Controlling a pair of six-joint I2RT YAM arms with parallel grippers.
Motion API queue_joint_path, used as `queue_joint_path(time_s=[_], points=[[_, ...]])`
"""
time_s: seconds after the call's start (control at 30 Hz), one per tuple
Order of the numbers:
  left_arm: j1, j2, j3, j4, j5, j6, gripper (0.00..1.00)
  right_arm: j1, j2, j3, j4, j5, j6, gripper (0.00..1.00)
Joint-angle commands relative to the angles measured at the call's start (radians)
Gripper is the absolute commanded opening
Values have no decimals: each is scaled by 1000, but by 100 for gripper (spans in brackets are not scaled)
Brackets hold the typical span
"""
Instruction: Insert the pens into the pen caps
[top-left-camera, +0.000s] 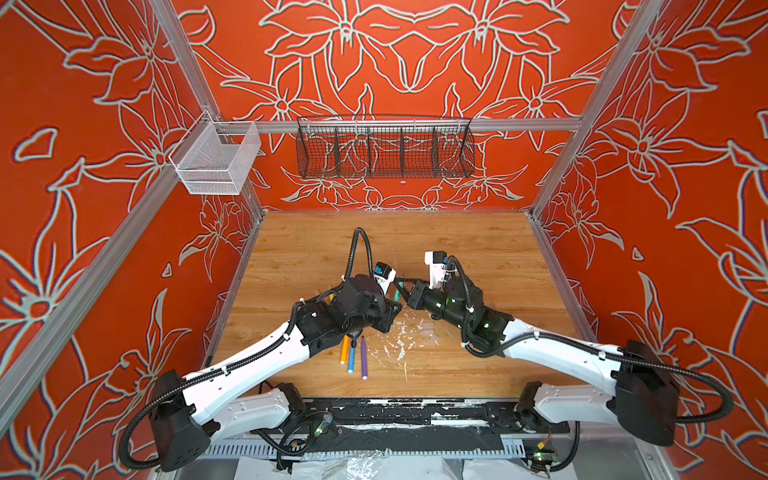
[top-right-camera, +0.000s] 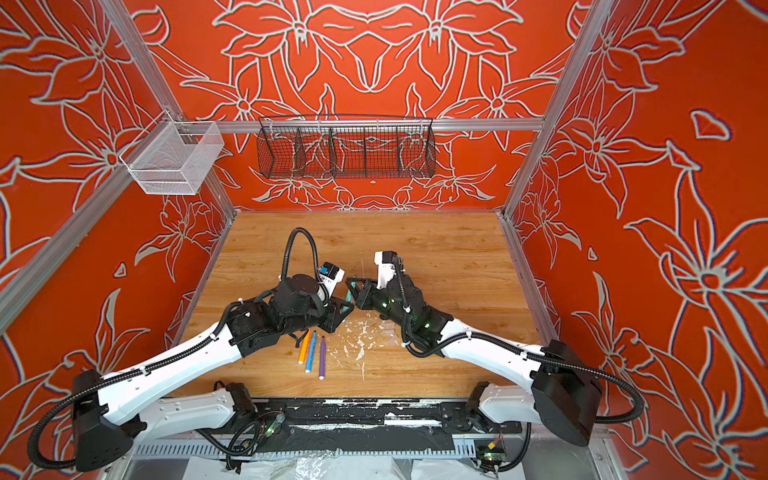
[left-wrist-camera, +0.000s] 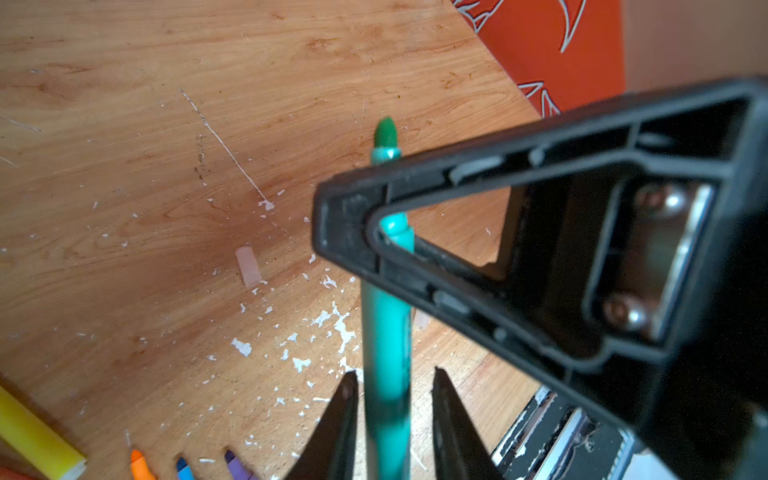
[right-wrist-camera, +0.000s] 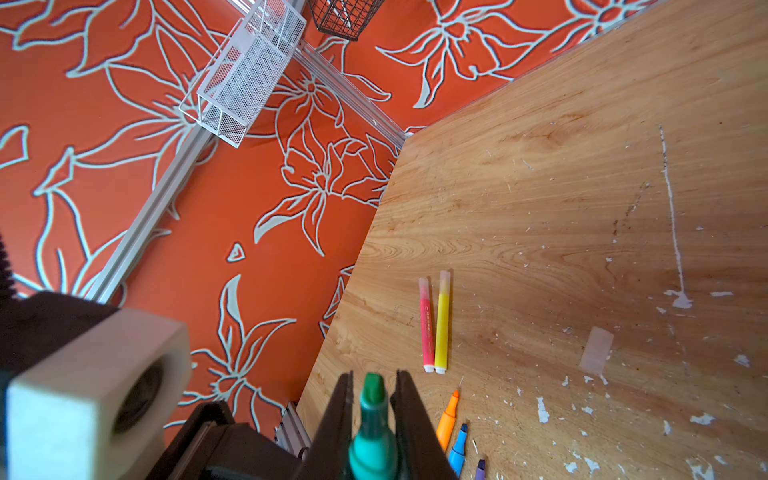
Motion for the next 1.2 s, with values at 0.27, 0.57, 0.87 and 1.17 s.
queue_joint_path(time_s=[0.27,0.57,0.87,1.17], points=[[-6,39,33,48,-14,16,18,17,-32,12,13,30,4,7],[-5,-19,38,-53,-119,-2,0,18,-120,-5,-76,128,-53,56],[166,-225,-131,-195,-207,-88,0,18,-287,-13,-372,342,-160,60],[237,-259,-298,-203,-396,-143,0,16,-19,266,-742,390,-260,60]])
